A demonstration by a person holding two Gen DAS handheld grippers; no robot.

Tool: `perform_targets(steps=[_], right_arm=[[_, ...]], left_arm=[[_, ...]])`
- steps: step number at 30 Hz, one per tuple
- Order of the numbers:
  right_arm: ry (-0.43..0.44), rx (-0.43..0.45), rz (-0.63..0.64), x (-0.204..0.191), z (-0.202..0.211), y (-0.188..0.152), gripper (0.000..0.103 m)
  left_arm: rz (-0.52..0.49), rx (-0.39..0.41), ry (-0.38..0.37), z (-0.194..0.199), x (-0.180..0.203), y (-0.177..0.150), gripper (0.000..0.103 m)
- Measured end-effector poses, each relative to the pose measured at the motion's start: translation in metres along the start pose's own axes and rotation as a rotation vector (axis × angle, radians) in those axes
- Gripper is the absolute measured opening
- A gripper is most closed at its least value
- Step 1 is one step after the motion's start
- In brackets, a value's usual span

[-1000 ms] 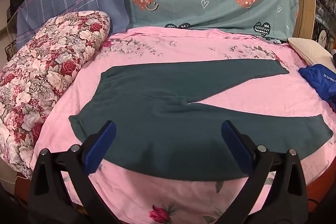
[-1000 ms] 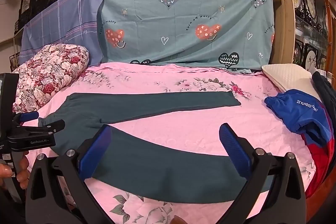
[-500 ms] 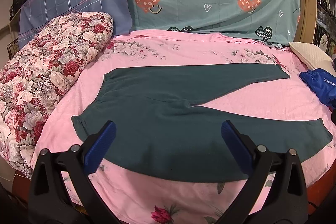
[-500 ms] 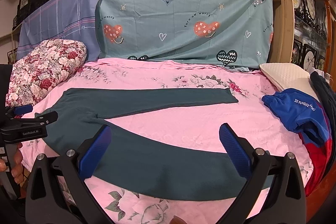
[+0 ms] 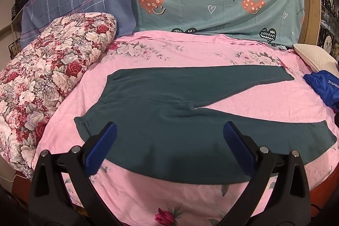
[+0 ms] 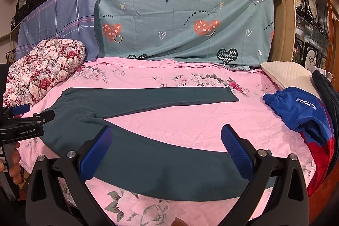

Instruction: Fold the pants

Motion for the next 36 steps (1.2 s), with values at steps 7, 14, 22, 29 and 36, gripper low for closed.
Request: perform_targets(steps=[7, 14, 22, 29, 36], right_arm=[[0.0, -0.001, 0.001, -0.0013, 0.0003, 0.0002, 0.102], [0.002, -0.001, 0.002, -0.0012, 0.0005, 0.0012, 0.102], [0.001, 0.0, 0.0, -0.0016, 0.0006, 0.0007, 0.102], [0.006, -0.006, 0.004, -0.0028, -0.0007, 0.0009, 0.102], [0.008, -0.005, 0.018, -0.0058, -0.0015, 0.0011, 0.102]], left_arm=[[0.005, 0.0, 0.0, 0.0, -0.0025, -0.001, 0.101], [0.005, 0.0, 0.001, -0.0001, -0.0031, -0.0014, 0.101], [0.005, 0.0, 0.0, -0.0003, -0.0039, -0.0018, 0.101], [0.006, -0.001, 0.001, -0.0007, -0.0064, -0.0042, 0.101], [0.005, -0.002, 0.004, -0.0014, -0.0064, -0.0034, 0.101]])
Point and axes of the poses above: each gripper's, at about its wrist camera, not at the fingertips, and z roughly against the way its jaws point, x to its right, y to its top, the point moved 3 cm from there along -z, roughly the way its jaws point, and after that the axes turned 3 degrees about x, right-handed, at the moved point
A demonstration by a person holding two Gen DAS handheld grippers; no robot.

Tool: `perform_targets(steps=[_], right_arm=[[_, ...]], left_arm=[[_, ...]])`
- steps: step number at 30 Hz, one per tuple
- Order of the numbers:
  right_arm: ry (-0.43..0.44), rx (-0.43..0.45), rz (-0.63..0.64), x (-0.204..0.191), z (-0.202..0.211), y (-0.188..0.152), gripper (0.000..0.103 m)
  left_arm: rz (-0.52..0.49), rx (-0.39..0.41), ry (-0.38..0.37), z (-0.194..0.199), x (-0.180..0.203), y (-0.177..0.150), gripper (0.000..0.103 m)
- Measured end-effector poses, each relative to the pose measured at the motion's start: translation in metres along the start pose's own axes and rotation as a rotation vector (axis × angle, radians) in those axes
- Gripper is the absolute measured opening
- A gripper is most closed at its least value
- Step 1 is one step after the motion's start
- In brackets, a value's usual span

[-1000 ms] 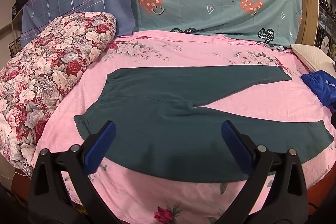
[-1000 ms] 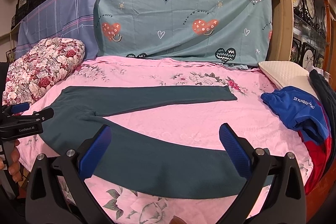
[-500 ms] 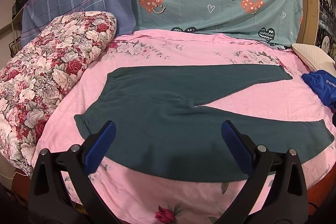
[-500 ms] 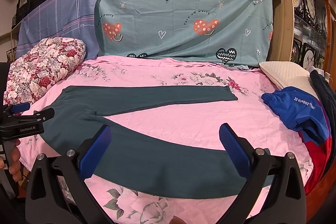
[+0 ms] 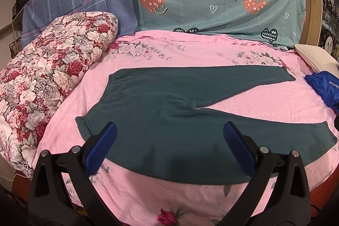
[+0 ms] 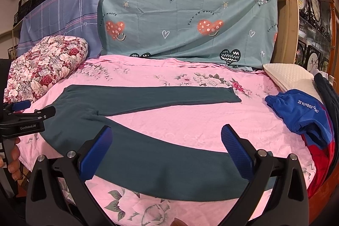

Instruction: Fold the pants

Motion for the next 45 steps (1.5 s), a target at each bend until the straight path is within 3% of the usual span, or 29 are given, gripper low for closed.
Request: perform_targets(steps=[22, 29, 33, 36, 39, 45], right_arm=[[-0.001, -0.011, -0.003, 0.003, -0.003, 0.0, 0.102], [0.062, -0.055, 0.002, 0.0, -0.018, -0.002, 0.102], [0.128, -0.094, 0.093, 0.0, -0.045, 0.024, 0.102], [0.228, -0.099, 0.184, -0.005, -0.076, 0.059, 0.102], [0.29, -0.152, 0.275, -0.017, -0.127, 0.079, 0.102], [0.352, -0.252, 0.421, -0.043, -0.248, 0.088, 0.096]], left_arm=[[0.002, -0.006, 0.003, 0.0, -0.003, 0.003, 0.101], [-0.045, -0.013, 0.001, -0.016, -0.019, 0.014, 0.101], [-0.083, 0.018, 0.094, -0.042, -0.072, 0.059, 0.101], [-0.063, -0.047, 0.183, -0.088, -0.123, 0.089, 0.101], [-0.036, -0.147, 0.237, -0.14, -0.158, 0.096, 0.101], [0.105, -0.285, 0.201, -0.226, -0.187, 0.094, 0.101]])
Point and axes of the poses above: each gripper's, at about its wrist camera, not at the fingertips, and z roughly against the way its jaws point, x to its right, y to its top, the point moved 3 cm from there along -z, roughly the way its jaws point, and after that the axes turned 3 degrees about x, right-handed, at the moved point
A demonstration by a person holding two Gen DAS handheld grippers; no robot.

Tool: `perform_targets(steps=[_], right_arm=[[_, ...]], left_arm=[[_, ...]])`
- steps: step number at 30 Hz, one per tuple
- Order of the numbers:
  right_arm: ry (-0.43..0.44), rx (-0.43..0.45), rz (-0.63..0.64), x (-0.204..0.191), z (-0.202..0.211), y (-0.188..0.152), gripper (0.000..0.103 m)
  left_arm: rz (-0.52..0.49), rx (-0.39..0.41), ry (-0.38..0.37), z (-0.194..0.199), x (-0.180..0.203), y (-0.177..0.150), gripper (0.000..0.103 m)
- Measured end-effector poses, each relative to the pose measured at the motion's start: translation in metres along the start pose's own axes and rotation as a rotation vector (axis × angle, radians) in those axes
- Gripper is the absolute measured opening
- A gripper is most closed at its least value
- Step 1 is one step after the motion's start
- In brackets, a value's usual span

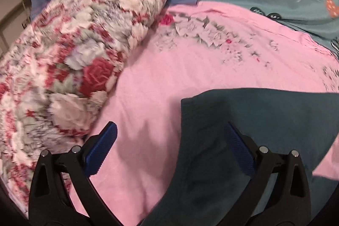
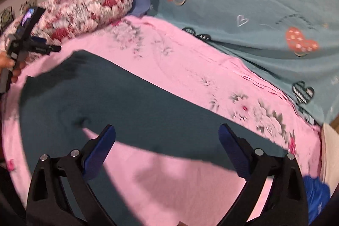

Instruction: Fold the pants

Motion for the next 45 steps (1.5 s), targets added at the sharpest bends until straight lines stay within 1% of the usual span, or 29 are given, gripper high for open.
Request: perform_targets(steps=[2, 5, 7, 9, 10, 11, 12, 14, 15, 16, 17, 18, 19, 20, 21, 22, 23, 26, 29, 32, 35, 37, 39, 41, 43, 44, 45], right_arm=[[0.017, -0.025, 0.016, 0.008, -0.032, 0.007, 0.095], [0.06, -0.076, 0.028, 0.024, -0.084, 0.016, 0.093], [0.087, -0.113, 0.049, 0.029, -0.107, 0.018, 0.088], [0.106, -0.136, 0.096, 0.025, -0.129, 0.02, 0.084], [0.111, -0.139, 0.115, 0.024, -0.138, 0.022, 0.083], [0.123, -0.141, 0.125, 0.022, -0.144, 0.024, 0.082], [0.146, -0.147, 0.132, 0.02, -0.152, 0.027, 0.078], [0.165, -0.166, 0.145, 0.016, -0.166, 0.028, 0.069], [0.176, -0.181, 0.15, 0.016, -0.173, 0.027, 0.059], [0.202, -0.194, 0.149, 0.017, -0.177, 0.026, 0.048], [0.256, -0.197, 0.127, 0.018, -0.179, 0.027, 0.041], [0.299, -0.205, 0.106, 0.018, -0.181, 0.029, 0.024], [0.332, -0.215, 0.095, 0.017, -0.18, 0.03, 0.015], [0.346, -0.219, 0.101, 0.015, -0.179, 0.03, 0.012], [0.351, -0.221, 0.103, 0.013, -0.177, 0.029, 0.006], [0.352, -0.221, 0.105, 0.012, -0.174, 0.029, 0.005], [0.348, -0.218, 0.108, 0.01, -0.172, 0.028, 0.004], [0.335, -0.19, 0.093, 0.012, -0.16, 0.028, 0.004], [0.315, -0.13, 0.089, 0.011, -0.137, 0.033, 0.004], [0.303, -0.055, 0.084, 0.007, -0.1, 0.038, 0.004], [0.308, 0.03, 0.111, -0.01, -0.041, 0.033, 0.004], [0.323, 0.068, 0.127, -0.026, -0.008, 0.023, 0.004], [0.355, 0.087, 0.135, -0.048, 0.029, 0.003, 0.004], [0.393, 0.076, 0.153, -0.077, 0.057, -0.026, 0.004], [0.426, 0.044, 0.165, -0.1, 0.069, -0.054, 0.004], [0.445, 0.007, 0.168, -0.116, 0.071, -0.076, 0.004], [0.455, -0.018, 0.172, -0.127, 0.071, -0.091, 0.004]], left_arm=[[0.003, -0.02, 0.008, -0.017, 0.009, 0.003, 0.101], [0.01, -0.066, -0.017, -0.041, 0.023, 0.004, 0.101], [0.006, -0.097, -0.032, -0.056, 0.033, 0.001, 0.101], [-0.015, -0.111, -0.028, -0.063, 0.042, -0.002, 0.101], [-0.031, -0.109, -0.027, -0.065, 0.047, -0.004, 0.099], [-0.047, -0.107, -0.03, -0.067, 0.05, -0.006, 0.093], [-0.057, -0.102, -0.042, -0.067, 0.052, -0.008, 0.091], [-0.053, -0.096, -0.063, -0.067, 0.053, -0.008, 0.083], [-0.043, -0.097, -0.083, -0.067, 0.053, -0.007, 0.08], [-0.033, -0.103, -0.092, -0.068, 0.051, -0.007, 0.073], [-0.024, -0.103, -0.104, -0.069, 0.05, -0.006, 0.068], [-0.014, -0.104, -0.115, -0.069, 0.048, -0.006, 0.066], [-0.01, -0.102, -0.123, -0.068, 0.047, -0.006, 0.058], [-0.011, -0.1, -0.134, -0.067, 0.048, -0.006, 0.046], [-0.014, -0.101, -0.142, -0.066, 0.048, -0.005, 0.04], [-0.014, -0.102, -0.151, -0.064, 0.049, -0.004, 0.031], [-0.015, -0.1, -0.157, -0.063, 0.05, -0.004, 0.026], [-0.014, -0.084, -0.162, -0.056, 0.05, -0.003, 0.022], [0.008, -0.047, -0.169, -0.04, 0.045, 0.0, 0.022], [0.012, 0.0, -0.184, -0.014, 0.039, 0.002, 0.022], [0.004, 0.044, -0.203, 0.02, 0.029, -0.005, 0.022], [-0.009, 0.064, -0.211, 0.045, 0.022, -0.02, 0.022], [-0.037, 0.075, -0.216, 0.066, 0.016, -0.04, 0.022], [-0.076, 0.069, -0.211, 0.082, 0.011, -0.069, 0.023], [-0.109, 0.038, -0.202, 0.09, 0.005, -0.103, 0.026], [-0.118, 0.022, -0.2, 0.091, 0.003, -0.118, 0.032], [-0.124, 0.002, -0.199, 0.09, 0.001, -0.133, 0.035]])
Point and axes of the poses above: each gripper's, at about its wrist camera, not at the fingertips, and z roughly against the way its jaws point, x to its right, y to its top, the point moved 3 cm from there along -z, roughly the way its jaws point, and after that the axes turned 3 degrees about x, right-handed, at the moved point
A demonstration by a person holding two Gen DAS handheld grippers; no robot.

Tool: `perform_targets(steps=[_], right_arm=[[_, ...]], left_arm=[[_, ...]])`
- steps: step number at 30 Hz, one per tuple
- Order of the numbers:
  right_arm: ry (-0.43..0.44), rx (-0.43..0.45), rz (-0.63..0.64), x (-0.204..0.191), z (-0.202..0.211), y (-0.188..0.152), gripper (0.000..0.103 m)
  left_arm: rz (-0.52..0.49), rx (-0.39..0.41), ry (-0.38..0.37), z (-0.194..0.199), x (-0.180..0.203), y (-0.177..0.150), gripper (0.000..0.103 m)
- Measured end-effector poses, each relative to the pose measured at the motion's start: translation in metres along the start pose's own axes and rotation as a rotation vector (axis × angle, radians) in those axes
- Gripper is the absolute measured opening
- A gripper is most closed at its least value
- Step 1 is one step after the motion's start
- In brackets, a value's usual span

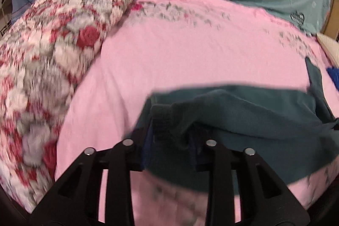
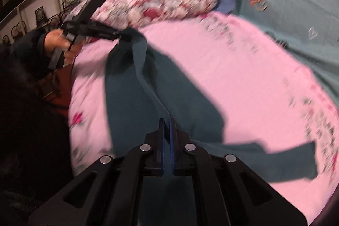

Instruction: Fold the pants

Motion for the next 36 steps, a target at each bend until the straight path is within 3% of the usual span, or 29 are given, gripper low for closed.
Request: perform_targets(steps=[4, 6, 7, 10, 12, 13, 14, 20, 25, 27, 29, 32, 34, 36], right_arm=[[-0.034, -0.056, -0.015, -0.026, -0.023, -0.04, 0.004], [-0.045, -0.032, -0.049, -0.023, -0.021, -0.043, 0.004], [-0.05, -0.016, -0.058, -0.022, -0.019, -0.042, 0.004], [-0.056, 0.009, -0.075, -0.018, -0.016, -0.037, 0.004], [-0.059, 0.019, -0.079, -0.015, -0.014, -0.035, 0.004], [-0.058, 0.024, -0.084, -0.015, -0.012, -0.036, 0.004], [-0.057, 0.03, -0.089, -0.016, -0.01, -0.035, 0.004], [-0.039, 0.075, -0.112, -0.014, 0.0, -0.027, 0.004], [0.024, 0.147, -0.122, -0.023, 0.013, -0.005, 0.004], [0.045, 0.113, -0.098, -0.035, 0.007, -0.003, 0.004], [0.047, 0.034, -0.083, -0.043, -0.012, -0.013, 0.004], [0.045, -0.028, -0.094, -0.046, -0.028, -0.027, 0.004], [0.051, -0.029, -0.105, -0.046, -0.029, -0.028, 0.004], [0.052, -0.028, -0.103, -0.047, -0.029, -0.028, 0.004]], left_arm=[[0.051, -0.05, -0.014, -0.007, -0.012, -0.042, 0.045], [0.073, -0.021, -0.014, -0.003, -0.016, -0.044, 0.055], [0.079, -0.006, -0.005, -0.001, -0.018, -0.042, 0.069], [0.058, 0.033, 0.009, 0.003, -0.014, -0.034, 0.073], [0.044, 0.035, 0.012, 0.001, -0.011, -0.028, 0.058], [0.035, 0.017, 0.008, -0.003, -0.009, -0.024, 0.029], [0.035, -0.005, -0.003, -0.007, -0.009, -0.021, 0.02], [-0.044, 0.028, 0.015, 0.004, -0.003, 0.005, 0.012], [-0.113, 0.173, 0.065, 0.035, -0.014, 0.042, 0.012], [-0.154, 0.138, 0.082, 0.029, -0.018, 0.035, 0.024], [-0.165, 0.057, 0.134, 0.008, -0.029, 0.012, 0.06], [-0.181, -0.045, 0.159, -0.017, -0.041, -0.027, 0.072], [-0.132, -0.026, 0.152, -0.012, -0.05, -0.034, 0.082], [-0.092, -0.008, 0.155, -0.004, -0.06, -0.034, 0.084]])
Point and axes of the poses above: each gripper's, at about its wrist camera, not at the fingertips, and z roughly against the way its jaws point, x to its right, y to its top, the point moved 3 cm from there along -z, roughly the way its jaws point, and after that the axes turned 3 degrees about x, right-handed, at the moved point
